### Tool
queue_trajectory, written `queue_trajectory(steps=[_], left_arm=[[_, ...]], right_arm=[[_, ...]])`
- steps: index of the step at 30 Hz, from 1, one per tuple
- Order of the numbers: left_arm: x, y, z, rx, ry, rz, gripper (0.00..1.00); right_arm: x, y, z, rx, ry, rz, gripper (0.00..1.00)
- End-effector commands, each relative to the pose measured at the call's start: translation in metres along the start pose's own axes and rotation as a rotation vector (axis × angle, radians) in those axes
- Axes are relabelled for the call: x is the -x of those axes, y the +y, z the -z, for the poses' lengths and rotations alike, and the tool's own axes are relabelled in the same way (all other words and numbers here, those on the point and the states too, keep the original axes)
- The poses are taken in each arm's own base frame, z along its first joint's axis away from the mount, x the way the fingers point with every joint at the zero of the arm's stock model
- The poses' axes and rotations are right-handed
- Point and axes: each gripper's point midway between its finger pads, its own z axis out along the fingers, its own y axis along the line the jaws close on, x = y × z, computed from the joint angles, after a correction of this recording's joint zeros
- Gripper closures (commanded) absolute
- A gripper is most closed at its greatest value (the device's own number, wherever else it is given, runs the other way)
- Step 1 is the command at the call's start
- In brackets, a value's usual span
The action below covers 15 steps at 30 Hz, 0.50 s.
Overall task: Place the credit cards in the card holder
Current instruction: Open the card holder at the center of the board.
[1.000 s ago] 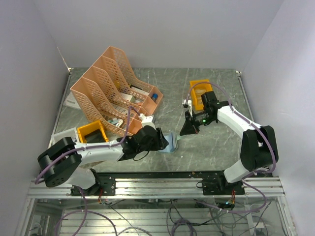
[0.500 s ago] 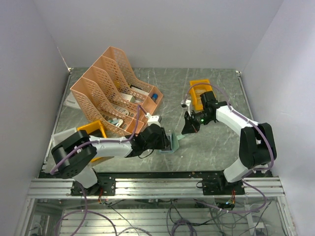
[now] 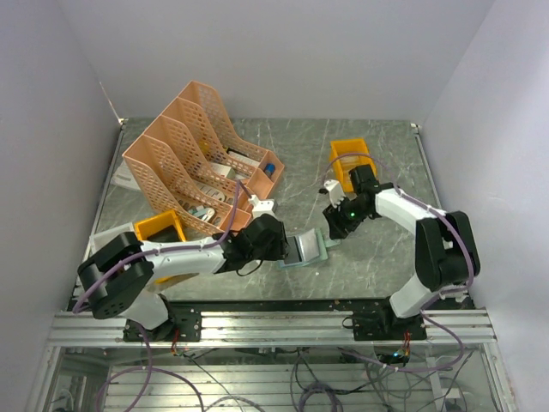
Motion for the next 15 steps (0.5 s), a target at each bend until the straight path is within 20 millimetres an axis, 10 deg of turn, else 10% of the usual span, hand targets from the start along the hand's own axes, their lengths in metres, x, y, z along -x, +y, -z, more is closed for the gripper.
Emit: queue_trajectory(steps=[1,7,15], left_arm=[[-0.003,0.004,-0.004,0.032,0.028,0.011,0.50],[-0.010,0.001,-0.012,0.020,0.056,0.024,0.49],[-0.018,0.006,-0.020,0.043,0.081,0.038,0.49]], right_arm=[[0.035,-0.021,0.041,-0.159,-0.167,0.052,0.48],[0.067,0.033,0.064,0.072,-0.388,0.167,0.46],[0.062,0.086,0.042,0.361,-0.369,0.174,0.62]])
